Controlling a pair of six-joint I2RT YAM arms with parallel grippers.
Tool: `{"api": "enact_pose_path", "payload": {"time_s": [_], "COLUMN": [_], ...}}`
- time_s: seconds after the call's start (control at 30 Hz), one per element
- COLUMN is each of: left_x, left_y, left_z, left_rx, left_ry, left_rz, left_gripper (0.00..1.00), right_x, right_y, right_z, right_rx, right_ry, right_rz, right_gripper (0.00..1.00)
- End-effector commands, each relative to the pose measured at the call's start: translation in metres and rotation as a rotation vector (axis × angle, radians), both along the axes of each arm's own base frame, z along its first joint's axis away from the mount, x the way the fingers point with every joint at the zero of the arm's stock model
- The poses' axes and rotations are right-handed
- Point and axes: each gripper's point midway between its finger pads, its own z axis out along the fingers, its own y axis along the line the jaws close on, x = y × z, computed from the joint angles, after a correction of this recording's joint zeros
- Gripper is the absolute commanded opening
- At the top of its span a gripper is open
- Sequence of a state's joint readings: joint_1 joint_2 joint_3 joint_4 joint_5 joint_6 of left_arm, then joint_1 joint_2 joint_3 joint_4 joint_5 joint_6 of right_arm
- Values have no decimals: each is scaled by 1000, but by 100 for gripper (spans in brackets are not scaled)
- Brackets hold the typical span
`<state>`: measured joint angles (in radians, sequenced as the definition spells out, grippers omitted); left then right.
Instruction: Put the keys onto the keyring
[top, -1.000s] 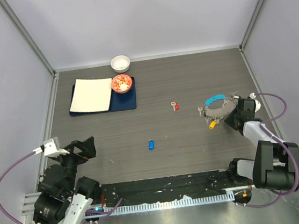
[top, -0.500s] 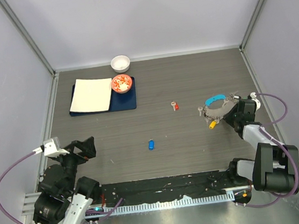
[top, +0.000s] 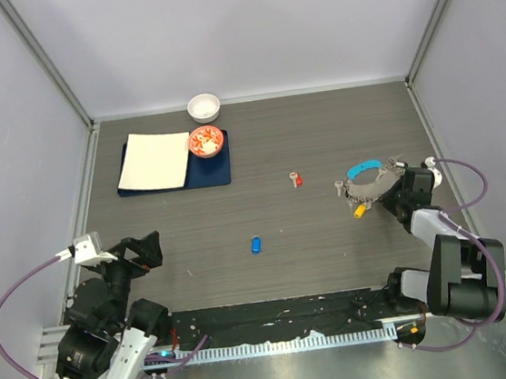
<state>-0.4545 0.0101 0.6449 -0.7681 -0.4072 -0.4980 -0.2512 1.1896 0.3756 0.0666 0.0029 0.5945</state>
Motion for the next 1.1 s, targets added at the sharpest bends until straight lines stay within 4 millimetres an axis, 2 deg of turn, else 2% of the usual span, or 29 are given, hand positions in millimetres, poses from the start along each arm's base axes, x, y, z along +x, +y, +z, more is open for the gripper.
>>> {"api": "enact_pose_path", "payload": {"time_s": [0.0,0.37,0.77,1.07], "left_x": [-6,-6,-6,-7], "left_y": [1,1,1,1], "left_z": [14,14,14,14], "left_rx": [-34,-33,-33,-35], "left_ry": [-73,-73,-71,-74], "left_rz": [-11,-13,-14,-13], "left_gripper": [99,100,100,100], "right_x": [8,13,14,15], "right_y": [-7,2,1,1], "right_z": [4,2,0,-1], "right_rx": [-7,25,30,19], "right_ry": [-31,-31,-23,-2], "right_rz": [-28,28,21,53], "right_gripper": [26,25,25,16]}}
